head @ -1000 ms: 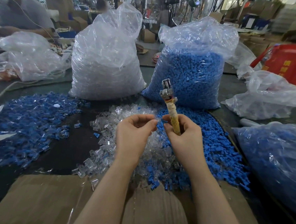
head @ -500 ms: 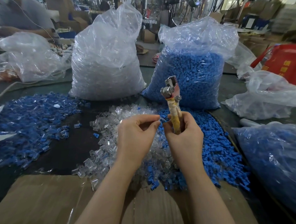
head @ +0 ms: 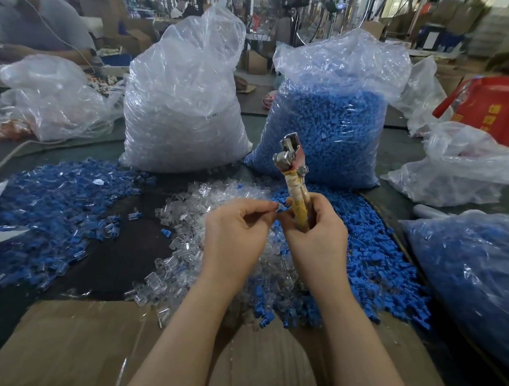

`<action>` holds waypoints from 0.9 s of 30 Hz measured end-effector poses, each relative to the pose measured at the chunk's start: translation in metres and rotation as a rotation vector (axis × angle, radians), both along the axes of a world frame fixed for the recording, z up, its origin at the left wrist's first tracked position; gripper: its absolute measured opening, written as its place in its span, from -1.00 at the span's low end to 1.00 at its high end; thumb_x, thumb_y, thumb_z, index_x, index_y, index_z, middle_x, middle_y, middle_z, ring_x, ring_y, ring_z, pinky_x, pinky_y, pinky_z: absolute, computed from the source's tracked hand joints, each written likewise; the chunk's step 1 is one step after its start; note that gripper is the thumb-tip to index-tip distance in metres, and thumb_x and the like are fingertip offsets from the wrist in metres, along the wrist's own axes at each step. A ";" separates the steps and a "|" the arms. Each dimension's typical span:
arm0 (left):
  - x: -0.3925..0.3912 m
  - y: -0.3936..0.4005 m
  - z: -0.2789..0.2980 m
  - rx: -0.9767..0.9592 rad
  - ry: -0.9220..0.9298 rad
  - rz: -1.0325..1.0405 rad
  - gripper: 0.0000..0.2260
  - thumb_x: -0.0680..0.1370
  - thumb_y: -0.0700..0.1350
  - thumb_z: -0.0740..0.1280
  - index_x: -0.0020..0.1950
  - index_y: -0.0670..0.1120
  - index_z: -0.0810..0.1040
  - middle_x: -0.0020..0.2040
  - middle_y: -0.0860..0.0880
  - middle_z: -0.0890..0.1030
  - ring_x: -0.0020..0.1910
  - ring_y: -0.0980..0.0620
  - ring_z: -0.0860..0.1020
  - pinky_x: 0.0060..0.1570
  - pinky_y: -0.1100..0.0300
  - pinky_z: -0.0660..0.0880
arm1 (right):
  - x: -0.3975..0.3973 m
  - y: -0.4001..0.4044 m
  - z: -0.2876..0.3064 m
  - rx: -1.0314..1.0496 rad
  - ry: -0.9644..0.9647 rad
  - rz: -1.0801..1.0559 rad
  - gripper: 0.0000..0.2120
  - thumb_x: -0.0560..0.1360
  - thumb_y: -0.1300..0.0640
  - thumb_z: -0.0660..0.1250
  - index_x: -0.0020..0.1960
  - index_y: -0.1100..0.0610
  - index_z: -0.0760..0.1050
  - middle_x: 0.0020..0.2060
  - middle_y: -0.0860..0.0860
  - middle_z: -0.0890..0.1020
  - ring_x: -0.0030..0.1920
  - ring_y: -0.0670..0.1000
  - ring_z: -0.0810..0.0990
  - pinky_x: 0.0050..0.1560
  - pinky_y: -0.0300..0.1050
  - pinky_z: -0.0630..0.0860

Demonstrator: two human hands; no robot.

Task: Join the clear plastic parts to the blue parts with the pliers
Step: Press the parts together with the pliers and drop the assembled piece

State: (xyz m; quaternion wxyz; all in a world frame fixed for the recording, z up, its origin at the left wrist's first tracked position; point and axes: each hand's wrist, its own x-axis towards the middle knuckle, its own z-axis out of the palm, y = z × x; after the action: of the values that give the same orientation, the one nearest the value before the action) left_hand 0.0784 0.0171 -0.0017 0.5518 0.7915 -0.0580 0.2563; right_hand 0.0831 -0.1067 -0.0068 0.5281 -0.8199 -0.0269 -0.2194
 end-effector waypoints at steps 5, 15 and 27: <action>0.002 0.000 0.002 -0.361 0.201 -0.057 -0.85 0.49 -0.27 0.46 -0.01 -0.05 0.72 -0.17 0.05 0.73 -0.15 0.14 0.69 -0.12 0.29 0.61 | 0.000 0.001 -0.001 0.155 -0.013 0.080 -0.78 0.49 0.17 0.44 -0.03 -0.12 0.50 -0.17 -0.12 0.66 -0.12 -0.15 0.64 -0.07 -0.28 0.56; 0.001 0.004 0.005 -0.747 0.299 -0.102 -0.89 0.49 -0.29 0.44 -0.06 -0.11 0.69 -0.17 -0.06 0.73 -0.17 0.03 0.71 -0.19 0.31 0.59 | 0.001 0.001 -0.004 0.197 -0.028 0.061 -0.95 0.54 0.07 0.39 -0.09 -0.04 0.53 -0.23 0.00 0.62 -0.23 0.03 0.58 -0.22 -0.12 0.54; 0.000 -0.010 0.005 -0.414 0.197 -0.031 -0.83 0.48 -0.29 0.46 -0.06 -0.02 0.71 -0.19 0.07 0.72 -0.16 0.13 0.69 -0.09 0.20 0.63 | 0.001 0.004 -0.004 0.136 -0.070 0.080 -0.92 0.54 0.11 0.39 -0.10 -0.03 0.53 -0.28 -0.09 0.61 -0.29 -0.06 0.55 -0.21 -0.04 0.53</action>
State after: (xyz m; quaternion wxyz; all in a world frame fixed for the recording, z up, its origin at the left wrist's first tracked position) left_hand 0.0787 0.0071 0.0029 0.7092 0.6816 0.0379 0.1758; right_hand 0.0840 -0.1031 -0.0104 0.5898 -0.7721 -0.0629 -0.2280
